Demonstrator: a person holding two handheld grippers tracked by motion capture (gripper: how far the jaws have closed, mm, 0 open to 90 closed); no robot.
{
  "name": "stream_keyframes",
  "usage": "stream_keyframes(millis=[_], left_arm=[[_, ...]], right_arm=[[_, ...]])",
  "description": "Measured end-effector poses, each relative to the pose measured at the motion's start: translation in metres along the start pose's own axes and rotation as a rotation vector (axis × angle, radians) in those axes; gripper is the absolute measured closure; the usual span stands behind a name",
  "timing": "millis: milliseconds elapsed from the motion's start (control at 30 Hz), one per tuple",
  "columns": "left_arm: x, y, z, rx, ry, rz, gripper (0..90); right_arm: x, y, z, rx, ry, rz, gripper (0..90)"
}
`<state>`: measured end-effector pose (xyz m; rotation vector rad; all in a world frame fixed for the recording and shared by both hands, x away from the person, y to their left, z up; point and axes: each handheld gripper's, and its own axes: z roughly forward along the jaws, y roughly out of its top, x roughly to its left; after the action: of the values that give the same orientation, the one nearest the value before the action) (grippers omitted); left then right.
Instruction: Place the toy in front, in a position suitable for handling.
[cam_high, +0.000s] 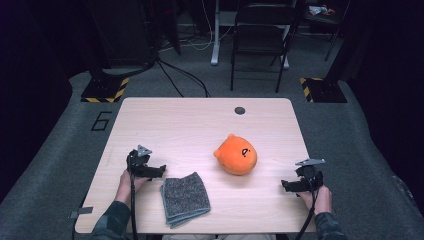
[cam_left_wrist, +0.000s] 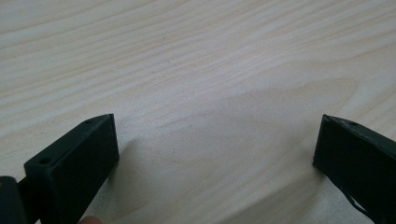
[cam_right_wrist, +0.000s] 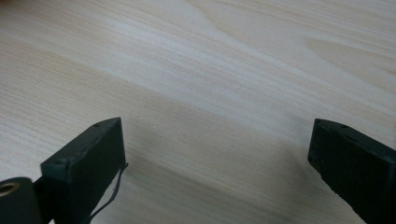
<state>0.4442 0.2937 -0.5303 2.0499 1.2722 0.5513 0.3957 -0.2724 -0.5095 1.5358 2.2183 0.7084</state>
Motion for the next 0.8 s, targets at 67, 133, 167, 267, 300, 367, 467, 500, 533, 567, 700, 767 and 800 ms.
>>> stream_keyframes(millis=[67, 133, 167, 267, 300, 367, 467, 500, 533, 567, 700, 767, 800], left_arm=[[0.000, 0.000, 0.000, -0.002, 0.001, -0.001, 0.0], [0.000, 0.000, 0.000, 0.001, -0.002, -0.001, 0.0], [0.000, 0.000, 0.000, 0.001, -0.002, -0.001, 0.0], [0.000, 0.000, 0.000, -0.002, -0.001, -0.006, 0.0], [0.000, 0.000, 0.000, -0.001, -0.001, -0.005, 0.0], [0.000, 0.000, 0.000, 0.000, -0.001, -0.001, 0.0], [0.000, 0.000, 0.000, -0.002, -0.001, -0.005, 0.0], [0.000, 0.000, 0.000, -0.001, -0.001, -0.005, 0.0], [0.000, 0.000, 0.000, -0.002, -0.001, -0.005, 0.0], [0.000, 0.000, 0.000, -0.002, 0.000, -0.005, 0.0], [0.000, 0.000, 0.001, -0.004, 0.001, -0.004, 0.0], [0.000, 0.000, 0.001, -0.003, 0.001, -0.003, 0.0], [0.000, 0.000, 0.001, -0.004, 0.001, -0.004, 0.0]], right_arm=[[0.001, 0.000, 0.000, -0.007, -0.006, 0.018, 3.7], [-0.001, 0.001, -0.002, -0.003, 0.003, 0.015, 4.3], [-0.001, 0.001, -0.002, -0.003, 0.003, 0.015, 4.3], [0.000, 0.002, -0.004, 0.000, 0.003, 0.029, 4.8], [0.000, 0.002, -0.003, -0.008, 0.000, 0.014, 5.2], [0.000, 0.003, -0.003, -0.002, 0.002, 0.017, 5.4], [0.001, 0.005, -0.006, -0.008, 0.004, 0.023, 5.8], [0.002, 0.006, -0.007, -0.010, 0.000, 0.028, 6.1], [0.003, 0.007, -0.009, -0.014, -0.001, 0.035, 6.2], [0.003, 0.008, -0.011, -0.015, -0.003, 0.042, 6.3], [0.003, 0.010, -0.014, -0.022, -0.001, 0.063, 7.2], [0.004, 0.012, -0.015, -0.024, 0.007, 0.063, 7.5], [0.006, 0.013, -0.016, -0.023, 0.009, 0.077, 7.6]])
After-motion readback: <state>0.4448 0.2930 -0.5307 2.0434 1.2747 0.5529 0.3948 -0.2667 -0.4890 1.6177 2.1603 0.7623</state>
